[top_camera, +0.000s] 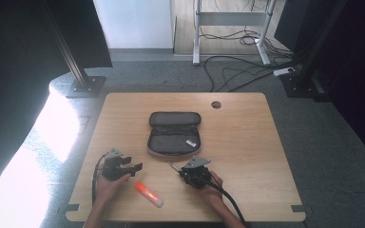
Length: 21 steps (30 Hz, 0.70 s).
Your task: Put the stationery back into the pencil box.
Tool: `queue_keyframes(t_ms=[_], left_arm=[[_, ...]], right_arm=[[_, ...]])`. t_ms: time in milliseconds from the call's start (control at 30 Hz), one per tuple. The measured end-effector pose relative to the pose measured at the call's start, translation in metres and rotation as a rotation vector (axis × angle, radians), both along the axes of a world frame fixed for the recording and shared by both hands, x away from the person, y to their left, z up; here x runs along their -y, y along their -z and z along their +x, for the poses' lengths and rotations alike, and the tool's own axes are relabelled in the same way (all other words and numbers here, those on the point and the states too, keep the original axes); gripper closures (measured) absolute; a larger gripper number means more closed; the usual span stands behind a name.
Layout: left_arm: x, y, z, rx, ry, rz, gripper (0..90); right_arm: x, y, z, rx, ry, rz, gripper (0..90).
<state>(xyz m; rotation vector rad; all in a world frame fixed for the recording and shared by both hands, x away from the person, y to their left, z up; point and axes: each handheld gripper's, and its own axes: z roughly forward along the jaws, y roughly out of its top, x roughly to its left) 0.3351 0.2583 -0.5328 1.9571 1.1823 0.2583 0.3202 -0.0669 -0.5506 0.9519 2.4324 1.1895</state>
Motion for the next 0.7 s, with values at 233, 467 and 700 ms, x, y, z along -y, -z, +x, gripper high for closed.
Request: queue_keyframes(t_ms=[233,467,700], left_arm=[[0.001,0.000,0.000,0.003,0.002,0.002,34.0],[0.001,0.000,0.000,0.003,0.002,0.003,34.0],[0.000,0.000,0.000,0.000,0.001,0.003,34.0]], right_arm=[[0.002,-0.006,-0.002,0.004,-0.007,0.036,78.4],[0.003,-0.010,-0.004,0.003,-0.008,0.064,78.5],[0.009,-0.021,-0.006,0.044,0.025,0.120,78.6]])
